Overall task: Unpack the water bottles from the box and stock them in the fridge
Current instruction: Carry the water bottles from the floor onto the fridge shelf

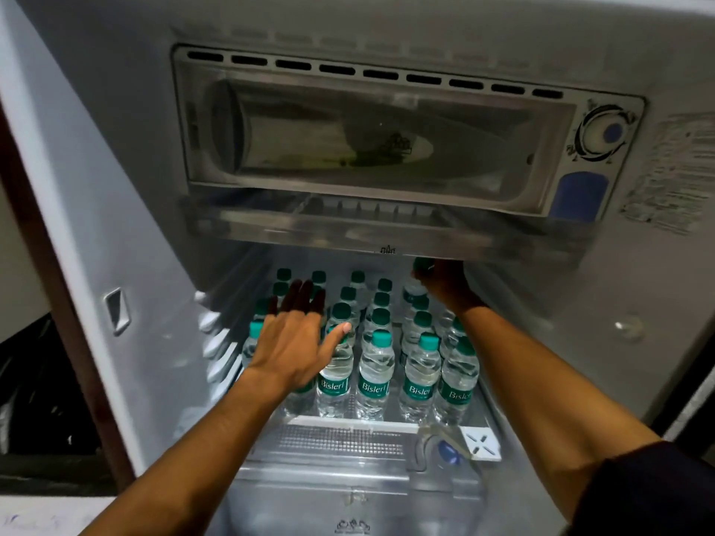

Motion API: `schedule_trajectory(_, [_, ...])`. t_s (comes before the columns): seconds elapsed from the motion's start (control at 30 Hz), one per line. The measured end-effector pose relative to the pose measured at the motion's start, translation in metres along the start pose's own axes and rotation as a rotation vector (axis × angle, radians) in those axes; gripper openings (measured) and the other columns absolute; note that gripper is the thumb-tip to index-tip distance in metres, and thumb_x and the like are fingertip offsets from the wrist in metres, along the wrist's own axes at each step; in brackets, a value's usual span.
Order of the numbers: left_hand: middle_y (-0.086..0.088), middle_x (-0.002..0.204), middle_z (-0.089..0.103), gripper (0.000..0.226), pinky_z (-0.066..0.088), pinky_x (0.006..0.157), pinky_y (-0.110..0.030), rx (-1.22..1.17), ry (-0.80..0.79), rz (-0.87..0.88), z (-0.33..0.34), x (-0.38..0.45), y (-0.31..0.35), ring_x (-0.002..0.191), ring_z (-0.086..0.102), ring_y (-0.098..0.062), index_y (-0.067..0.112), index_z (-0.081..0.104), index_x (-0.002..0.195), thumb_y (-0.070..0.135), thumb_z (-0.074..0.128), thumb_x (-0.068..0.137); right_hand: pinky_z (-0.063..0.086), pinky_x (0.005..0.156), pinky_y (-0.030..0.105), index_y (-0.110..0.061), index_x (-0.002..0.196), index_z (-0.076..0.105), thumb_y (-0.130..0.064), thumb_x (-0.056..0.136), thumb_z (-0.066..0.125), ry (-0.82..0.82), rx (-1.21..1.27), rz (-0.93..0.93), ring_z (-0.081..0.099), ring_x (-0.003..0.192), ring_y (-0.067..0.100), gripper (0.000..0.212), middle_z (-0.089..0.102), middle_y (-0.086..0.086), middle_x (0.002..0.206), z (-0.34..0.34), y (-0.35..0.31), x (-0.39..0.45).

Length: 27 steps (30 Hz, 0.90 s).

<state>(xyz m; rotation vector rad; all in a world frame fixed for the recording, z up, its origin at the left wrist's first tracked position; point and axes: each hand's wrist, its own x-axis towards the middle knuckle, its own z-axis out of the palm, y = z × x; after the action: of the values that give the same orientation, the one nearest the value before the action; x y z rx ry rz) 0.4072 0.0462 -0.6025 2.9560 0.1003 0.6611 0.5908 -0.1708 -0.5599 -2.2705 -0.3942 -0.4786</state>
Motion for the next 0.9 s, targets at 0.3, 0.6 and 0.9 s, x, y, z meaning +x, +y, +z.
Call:
schedule_trajectory(0.3, [-0.005,0.163,-0.003,0.083,-0.006,0.117,-0.041,-0.002,-0.024,0.059,0.013,0.02,-0.003,0.15,-0.005,-0.021,0.021,-0.002,0.155,0.07,0.016,0.091,0.047,0.098,0.042,0.001,0.105,0.065,-0.015,0.089,0.068,-0.188,-0.229,0.063,0.058,0.107,0.033,0.023,0.062,0.019,0.114,0.018,0.017,0.025])
schedule_trajectory(0.6, [-0.001,0.163,-0.011,0.09,-0.008,0.121,-0.047,-0.011,-0.13,0.014,0.017,0.034,-0.001,0.15,-0.012,-0.018,0.024,-0.009,0.155,0.078,0.005,0.084,0.052,0.093,0.037,0.001,0.107,0.068,-0.013,0.079,0.08,-0.217,-0.2,0.211,0.063,0.105,0.03,0.034,0.064,0.019,0.115,0.024,0.027,0.034])
schedule_trajectory(0.9, [-0.002,0.164,-0.004,0.097,-0.003,0.122,-0.049,-0.003,-0.164,0.013,0.023,0.035,-0.003,0.15,-0.008,-0.018,0.024,-0.002,0.156,0.082,-0.004,0.078,0.047,0.099,0.034,-0.006,0.122,0.061,-0.029,0.08,0.079,-0.278,-0.304,0.189,0.057,0.115,0.028,0.051,0.059,0.013,0.127,0.02,0.028,0.037])
